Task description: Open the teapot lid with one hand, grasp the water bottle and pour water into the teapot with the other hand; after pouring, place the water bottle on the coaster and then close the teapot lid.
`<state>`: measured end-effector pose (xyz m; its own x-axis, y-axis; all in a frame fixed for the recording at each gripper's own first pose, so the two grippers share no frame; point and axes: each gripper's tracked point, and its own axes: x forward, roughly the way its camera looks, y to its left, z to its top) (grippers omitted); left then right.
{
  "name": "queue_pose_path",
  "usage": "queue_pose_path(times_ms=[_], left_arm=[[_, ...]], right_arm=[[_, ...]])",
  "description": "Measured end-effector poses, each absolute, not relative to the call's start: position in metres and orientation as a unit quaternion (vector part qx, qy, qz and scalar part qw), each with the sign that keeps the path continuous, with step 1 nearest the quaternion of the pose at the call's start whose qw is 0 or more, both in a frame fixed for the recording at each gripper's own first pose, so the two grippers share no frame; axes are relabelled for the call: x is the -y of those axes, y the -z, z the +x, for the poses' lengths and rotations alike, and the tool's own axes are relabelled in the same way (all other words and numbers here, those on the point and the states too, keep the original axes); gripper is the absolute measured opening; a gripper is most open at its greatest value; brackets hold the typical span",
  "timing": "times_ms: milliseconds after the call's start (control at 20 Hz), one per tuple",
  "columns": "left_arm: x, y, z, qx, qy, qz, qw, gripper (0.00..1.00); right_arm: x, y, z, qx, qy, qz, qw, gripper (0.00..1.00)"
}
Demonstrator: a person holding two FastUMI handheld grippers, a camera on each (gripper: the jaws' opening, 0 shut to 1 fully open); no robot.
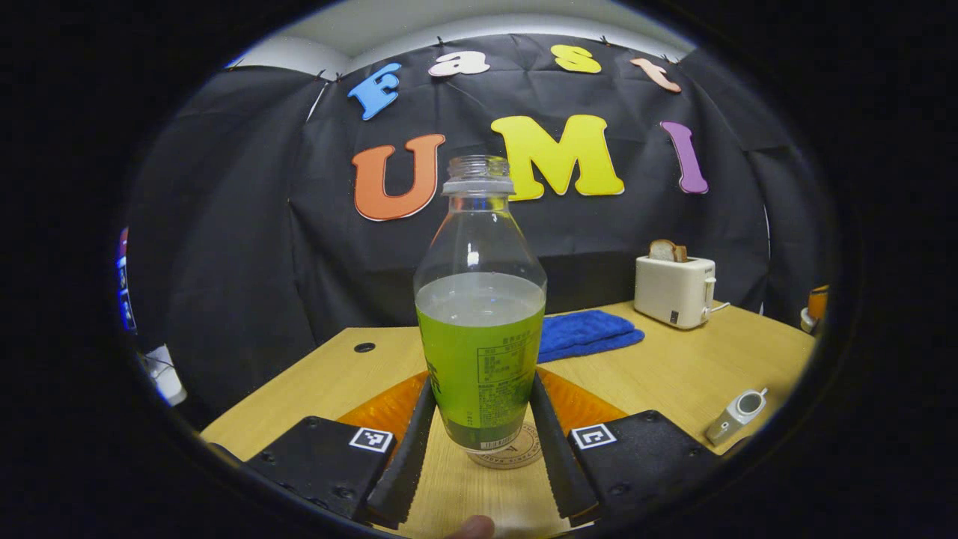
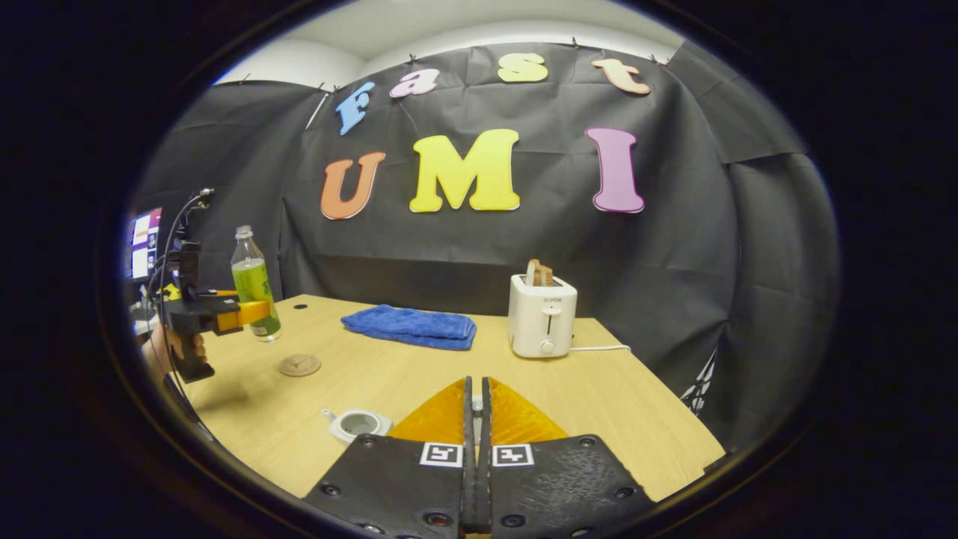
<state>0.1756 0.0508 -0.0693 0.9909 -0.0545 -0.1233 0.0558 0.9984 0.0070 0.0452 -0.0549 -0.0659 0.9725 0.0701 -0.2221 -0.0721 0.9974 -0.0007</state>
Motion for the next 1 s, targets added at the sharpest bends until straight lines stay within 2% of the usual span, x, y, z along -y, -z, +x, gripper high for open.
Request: queue_pose_path(times_ms=[150,300,750,1000], left_arm=[[-0.045,0.084,0.195,-0.064,0.040,-0.011,0.997,0.71],[-0.040,0.109,0.208,-0.094,0.044,-0.019,0.994,0.72],[-0.035,0.138,0.208,-0.133,0.049,-0.016,0.990,0.71],[-0.039,0.137,0.202,-0.139,0.040,-0.012,0.989,0.77]], right_arm=[[0.053,0.069,0.049,-0.117,-0.034,-0.005,0.993,0.00],[0.052,0.073,0.052,-0.121,-0.032,-0.005,0.992,0.00],[0.042,0.087,0.055,-0.136,-0.046,-0.006,0.990,0.00],[0.039,0.084,0.052,-0.132,-0.049,-0.007,0.990,0.00]])
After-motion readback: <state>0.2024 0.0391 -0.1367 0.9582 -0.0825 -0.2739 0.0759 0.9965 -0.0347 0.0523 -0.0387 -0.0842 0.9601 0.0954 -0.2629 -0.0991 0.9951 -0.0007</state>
